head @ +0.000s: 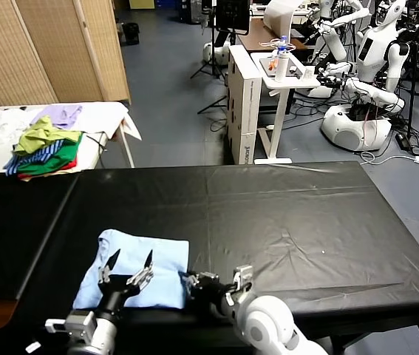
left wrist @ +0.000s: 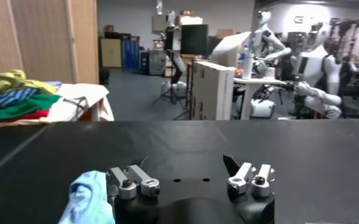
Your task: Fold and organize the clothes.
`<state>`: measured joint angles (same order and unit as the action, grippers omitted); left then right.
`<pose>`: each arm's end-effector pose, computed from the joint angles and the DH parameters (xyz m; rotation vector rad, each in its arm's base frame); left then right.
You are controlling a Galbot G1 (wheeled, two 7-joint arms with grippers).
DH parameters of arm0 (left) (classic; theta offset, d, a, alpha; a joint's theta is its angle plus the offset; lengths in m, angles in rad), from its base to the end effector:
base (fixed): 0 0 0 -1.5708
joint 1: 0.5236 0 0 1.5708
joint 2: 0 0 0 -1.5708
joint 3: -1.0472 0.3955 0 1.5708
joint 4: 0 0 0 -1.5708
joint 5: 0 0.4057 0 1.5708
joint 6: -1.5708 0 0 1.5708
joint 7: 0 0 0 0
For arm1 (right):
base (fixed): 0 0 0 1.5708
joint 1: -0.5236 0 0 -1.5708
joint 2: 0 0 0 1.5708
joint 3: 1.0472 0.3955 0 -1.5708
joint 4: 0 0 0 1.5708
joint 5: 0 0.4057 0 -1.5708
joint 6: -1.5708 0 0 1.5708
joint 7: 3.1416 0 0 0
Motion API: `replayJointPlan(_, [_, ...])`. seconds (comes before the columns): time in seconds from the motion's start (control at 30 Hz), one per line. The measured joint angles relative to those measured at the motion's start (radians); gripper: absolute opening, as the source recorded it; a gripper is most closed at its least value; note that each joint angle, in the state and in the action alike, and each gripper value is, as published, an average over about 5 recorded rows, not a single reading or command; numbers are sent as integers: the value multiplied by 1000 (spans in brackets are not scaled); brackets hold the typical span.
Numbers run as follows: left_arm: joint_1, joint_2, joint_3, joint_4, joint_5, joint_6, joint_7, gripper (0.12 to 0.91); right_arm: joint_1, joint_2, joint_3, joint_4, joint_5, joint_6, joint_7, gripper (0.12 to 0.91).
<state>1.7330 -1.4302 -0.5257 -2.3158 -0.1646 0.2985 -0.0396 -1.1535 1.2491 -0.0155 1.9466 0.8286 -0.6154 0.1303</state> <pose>0.1553 0.0175 -0.2811 -0.0923 -2.8923 0.0543 0.2907 0.1058 -0.3279 0.8478 -2.2882 -0.4613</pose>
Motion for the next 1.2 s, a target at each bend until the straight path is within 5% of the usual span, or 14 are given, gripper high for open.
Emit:
replayJointPlan(0.67, [-18, -23, 0, 39, -9, -13, -12, 907, -84, -224, 322, 99, 19, -105, 6, 146])
replayJointPlan(0.77, [-18, -22, 4, 42, -27, -16, -25, 907, -89, -245, 354, 111, 8, -119, 1, 236])
replayJointPlan(1.1, [-9, -4, 3, 48, -65, -41, -33, 907, -126, -288, 422, 156, -38, -121, 2, 834])
replayJointPlan(1.2, [2, 2, -4, 55, -61, -77, -30, 907, -144, -290, 440, 172, -63, -121, 2, 896])
